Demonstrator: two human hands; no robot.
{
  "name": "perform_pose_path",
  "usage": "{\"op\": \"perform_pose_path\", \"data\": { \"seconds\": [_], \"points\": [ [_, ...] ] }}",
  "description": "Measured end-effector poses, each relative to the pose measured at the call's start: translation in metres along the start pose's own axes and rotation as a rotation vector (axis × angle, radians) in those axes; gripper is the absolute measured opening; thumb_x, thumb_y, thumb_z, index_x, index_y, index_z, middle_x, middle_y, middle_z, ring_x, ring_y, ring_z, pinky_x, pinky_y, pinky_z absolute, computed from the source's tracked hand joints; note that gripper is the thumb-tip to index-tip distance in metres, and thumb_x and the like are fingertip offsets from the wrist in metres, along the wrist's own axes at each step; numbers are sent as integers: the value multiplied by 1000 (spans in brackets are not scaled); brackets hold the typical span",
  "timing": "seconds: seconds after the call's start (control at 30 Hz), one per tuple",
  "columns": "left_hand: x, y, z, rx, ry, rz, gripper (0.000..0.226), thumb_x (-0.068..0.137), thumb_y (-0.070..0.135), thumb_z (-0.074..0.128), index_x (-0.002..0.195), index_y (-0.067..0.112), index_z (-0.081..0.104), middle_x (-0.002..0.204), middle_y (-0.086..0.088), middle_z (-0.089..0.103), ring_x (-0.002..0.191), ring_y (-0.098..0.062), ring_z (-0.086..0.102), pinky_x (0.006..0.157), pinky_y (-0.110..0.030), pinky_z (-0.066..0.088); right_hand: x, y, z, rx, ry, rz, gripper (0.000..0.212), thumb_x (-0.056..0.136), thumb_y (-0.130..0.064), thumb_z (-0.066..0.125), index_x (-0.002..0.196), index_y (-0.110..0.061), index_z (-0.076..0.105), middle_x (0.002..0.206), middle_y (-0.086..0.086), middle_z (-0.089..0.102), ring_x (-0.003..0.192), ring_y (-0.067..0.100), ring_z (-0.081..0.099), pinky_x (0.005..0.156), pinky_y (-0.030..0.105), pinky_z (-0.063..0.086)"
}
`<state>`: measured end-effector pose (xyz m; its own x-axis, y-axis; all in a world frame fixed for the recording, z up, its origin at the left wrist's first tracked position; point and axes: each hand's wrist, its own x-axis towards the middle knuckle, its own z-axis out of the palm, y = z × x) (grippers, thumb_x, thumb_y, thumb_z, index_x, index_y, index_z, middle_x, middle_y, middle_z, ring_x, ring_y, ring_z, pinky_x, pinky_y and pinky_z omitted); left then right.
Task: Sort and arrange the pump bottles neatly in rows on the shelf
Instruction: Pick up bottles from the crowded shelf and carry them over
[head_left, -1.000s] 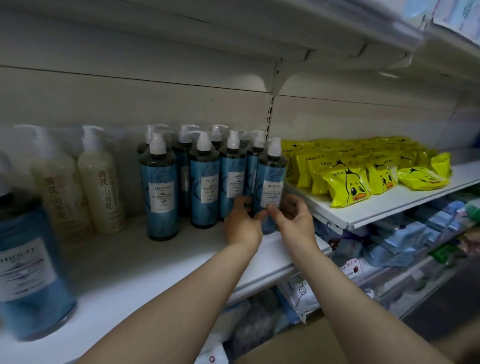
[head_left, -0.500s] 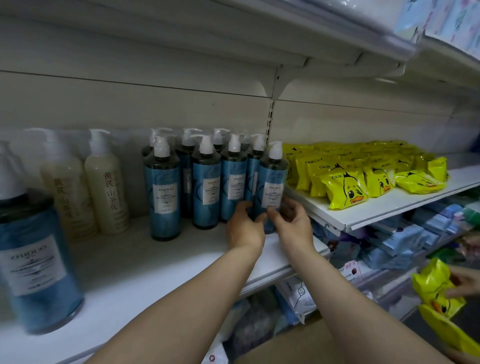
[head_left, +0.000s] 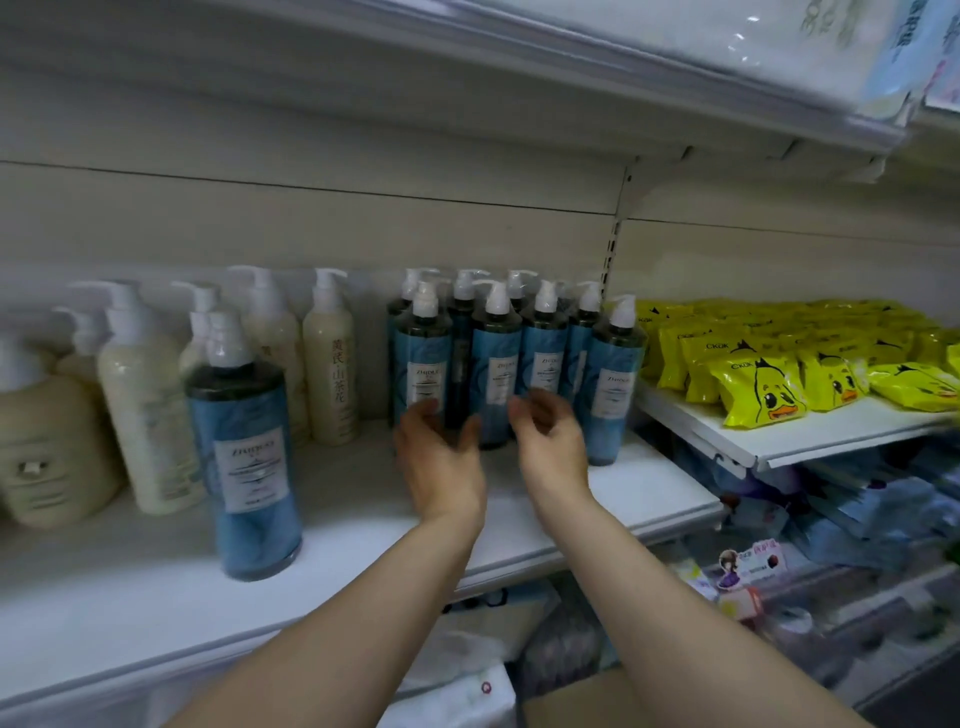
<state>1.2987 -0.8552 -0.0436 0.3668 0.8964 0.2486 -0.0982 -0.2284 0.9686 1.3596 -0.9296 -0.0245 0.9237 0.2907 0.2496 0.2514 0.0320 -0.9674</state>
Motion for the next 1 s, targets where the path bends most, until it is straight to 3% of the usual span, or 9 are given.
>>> {"op": "perform_pose_path", "data": {
  "seconds": [0.1, 0.17, 0.33, 0.5, 0.73, 1.0],
  "points": [
    [15, -9, -18, 40, 48, -2, 55, 85, 33, 75, 131, 21, 46, 138, -9, 48, 126, -28, 50, 106, -48, 44, -4, 8, 20, -30, -97, 20, 53, 98, -34, 63, 146, -20, 47, 145, 3, 54, 129, 17, 52, 98, 24, 40],
    [23, -13, -26, 115, 65, -31, 65, 86, 32, 75, 141, 16, 44, 144, -13, 43, 133, -33, 43, 110, -49, 38, -5, 12, 28, -27, -118, 26, 58, 99, -34, 62, 151, -19, 42, 153, 2, 48, 138, 19, 46, 106, 25, 38],
    [39, -21, -30, 94, -5, -87, 77, 87, 27, 75, 152, 17, 35, 153, -11, 39, 140, -30, 40, 115, -43, 35, -1, 20, 34, -38, -60, 10, 57, 100, -28, 61, 152, -20, 40, 151, 1, 48, 139, 19, 46, 111, 28, 38],
    [45, -16, -26, 89, -31, -88, 67, 90, 19, 71, 150, 19, 39, 145, -8, 52, 133, -27, 49, 107, -31, 37, 8, 33, 39, -92, -42, 8, 60, 99, -30, 61, 153, -25, 37, 154, 4, 45, 141, 21, 44, 118, 42, 37],
    [52, -23, -22, 104, -31, -84, 64, 85, 24, 76, 143, 24, 48, 136, -5, 60, 126, -26, 55, 102, -34, 44, 10, 39, 38, -101, -46, 11, 63, 96, -31, 64, 153, -29, 37, 153, -2, 47, 139, 18, 46, 116, 41, 40],
    [54, -22, -18, 140, -88, -40, 67, 87, 22, 75, 147, 22, 44, 143, -6, 55, 133, -25, 49, 106, -32, 39, 7, 41, 38, -112, -46, 35, 60, 95, -30, 65, 149, -32, 41, 147, -4, 53, 134, 18, 51, 112, 42, 43]
  ]
}}
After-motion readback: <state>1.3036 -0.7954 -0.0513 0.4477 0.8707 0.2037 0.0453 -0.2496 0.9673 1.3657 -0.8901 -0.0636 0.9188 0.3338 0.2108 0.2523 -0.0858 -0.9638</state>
